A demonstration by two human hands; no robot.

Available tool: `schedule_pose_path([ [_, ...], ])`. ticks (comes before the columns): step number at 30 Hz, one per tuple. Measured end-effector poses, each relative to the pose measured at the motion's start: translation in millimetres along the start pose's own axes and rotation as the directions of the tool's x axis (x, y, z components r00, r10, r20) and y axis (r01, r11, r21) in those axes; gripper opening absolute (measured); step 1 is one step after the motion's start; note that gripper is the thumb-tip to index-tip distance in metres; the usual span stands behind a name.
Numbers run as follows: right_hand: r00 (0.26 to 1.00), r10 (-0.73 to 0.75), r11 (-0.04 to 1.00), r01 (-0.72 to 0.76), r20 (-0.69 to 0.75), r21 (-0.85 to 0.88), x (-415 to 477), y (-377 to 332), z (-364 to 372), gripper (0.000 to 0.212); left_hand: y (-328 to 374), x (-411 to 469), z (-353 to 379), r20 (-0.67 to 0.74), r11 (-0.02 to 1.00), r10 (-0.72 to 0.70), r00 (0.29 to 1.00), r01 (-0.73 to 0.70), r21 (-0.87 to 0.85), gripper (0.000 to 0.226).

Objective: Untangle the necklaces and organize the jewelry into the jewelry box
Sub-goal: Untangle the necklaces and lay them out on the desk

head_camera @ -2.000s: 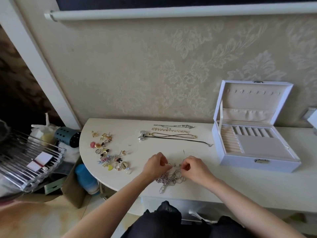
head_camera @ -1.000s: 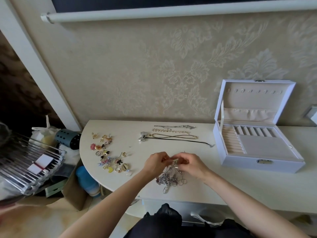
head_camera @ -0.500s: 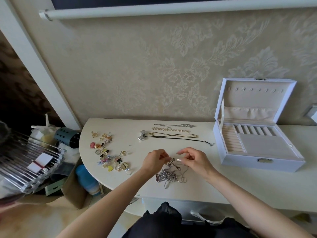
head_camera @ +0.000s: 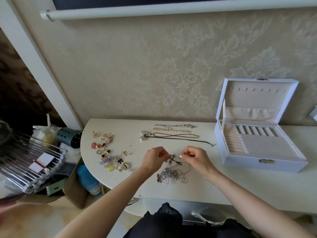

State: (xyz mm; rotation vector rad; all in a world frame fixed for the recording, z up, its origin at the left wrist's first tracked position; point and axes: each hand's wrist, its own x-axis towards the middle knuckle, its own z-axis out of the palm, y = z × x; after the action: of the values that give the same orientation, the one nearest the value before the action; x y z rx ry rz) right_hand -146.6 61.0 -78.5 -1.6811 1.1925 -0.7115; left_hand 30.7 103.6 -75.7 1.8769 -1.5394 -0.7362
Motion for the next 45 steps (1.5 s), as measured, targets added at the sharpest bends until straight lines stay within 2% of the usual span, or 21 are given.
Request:
schedule_pose_path([
  [5, 0.997, -0.022, 0.99, 0.012, 0.072, 0.142, -5.3, -6.1, -2.4, 0.011, -4.1, -0.2, 2.8, 0.036, 0.999, -0.043, 0.998, 0.044, -0.006, 0.019],
  [9, 1.0, -0.012, 0.986, 0.011, 0.004, 0.167, -0.4, -7.8, -1.1, 0.01, -1.8, -2.3, 2.9, 0.096, 0.999, -0.018, 0.995, 0.022, -0.046, 0.017],
  [12, 0.998, -0.001, 0.991, 0.01, -0.066, 0.134, 4.4, -6.8, 0.3, 0.01, 2.8, -4.5, 1.3, 0.14, 0.997, 0.044, 0.989, -0.035, -0.068, 0.012],
  [16, 0.996, 0.008, 0.999, -0.005, -0.088, 0.041, 7.1, -5.1, 3.9, 0.01, 7.1, -5.9, -0.9, 0.112, 0.989, 0.095, 0.989, -0.08, -0.126, 0.009],
  [19, 0.999, 0.036, 0.996, -0.039, -0.03, -0.075, 6.8, -0.7, 4.8, 0.009, 8.6, -6.1, -2.4, 0.067, 0.977, 0.108, 0.992, -0.093, -0.192, 0.012],
  [21, 0.998, 0.061, 0.991, -0.059, 0.013, -0.117, 4.4, 2.2, 4.0, 0.015, 8.0, -5.7, -2.9, 0.032, 0.97, 0.095, 0.995, -0.085, -0.228, 0.015],
  [23, 0.999, 0.032, 0.991, -0.033, -0.007, -0.129, 1.0, 3.5, 3.0, 0.023, 6.7, -5.2, -3.2, 0.002, 0.968, 0.074, 0.997, -0.072, -0.241, 0.013],
  [25, 1.0, -0.004, 0.997, 0.002, -0.028, -0.076, -2.3, 2.6, 0.8, 0.03, 6.2, -4.7, -3.4, -0.027, 0.968, 0.059, 0.998, -0.063, -0.243, 0.01],
  [28, 0.994, 0.016, 0.999, -0.019, 0.111, 0.029, -5.4, -1.5, -1.8, 0.033, 5.7, -3.8, -3.1, -0.042, 0.97, 0.059, 0.997, -0.067, -0.233, 0.01],
  [33, 0.953, 0.068, 0.997, -0.075, 0.297, 0.012, -4.0, 1.1, -3.2, 0.047, 5.3, -3.0, -2.7, -0.031, 0.976, 0.092, 0.995, -0.096, -0.196, 0.01],
  [36, 0.935, 0.069, 0.997, -0.072, 0.347, -0.005, -3.9, 3.2, -0.8, 0.041, 5.6, -1.7, -3.4, -0.022, 0.983, 0.118, 0.993, -0.12, -0.141, 0.009],
  [38, 0.957, 0.049, 0.999, -0.053, 0.285, 0.008, -3.6, 5.0, 2.2, 0.037, 6.3, -1.0, -4.0, -0.026, 0.988, 0.132, 0.991, -0.133, -0.084, 0.008],
  [41, 0.99, 0.02, 0.997, -0.009, 0.137, -0.081, -1.1, 5.4, 3.4, 0.03, 5.7, 0.0, -4.0, -0.036, 0.994, 0.109, 0.993, -0.11, -0.011, 0.011],
  [45, 1.0, -0.018, 0.999, 0.018, -0.002, -0.043, -2.1, 2.9, 0.8, 0.015, 1.8, 0.0, -2.0, -0.054, 0.999, 0.039, 0.998, -0.04, -0.014, 0.014],
])
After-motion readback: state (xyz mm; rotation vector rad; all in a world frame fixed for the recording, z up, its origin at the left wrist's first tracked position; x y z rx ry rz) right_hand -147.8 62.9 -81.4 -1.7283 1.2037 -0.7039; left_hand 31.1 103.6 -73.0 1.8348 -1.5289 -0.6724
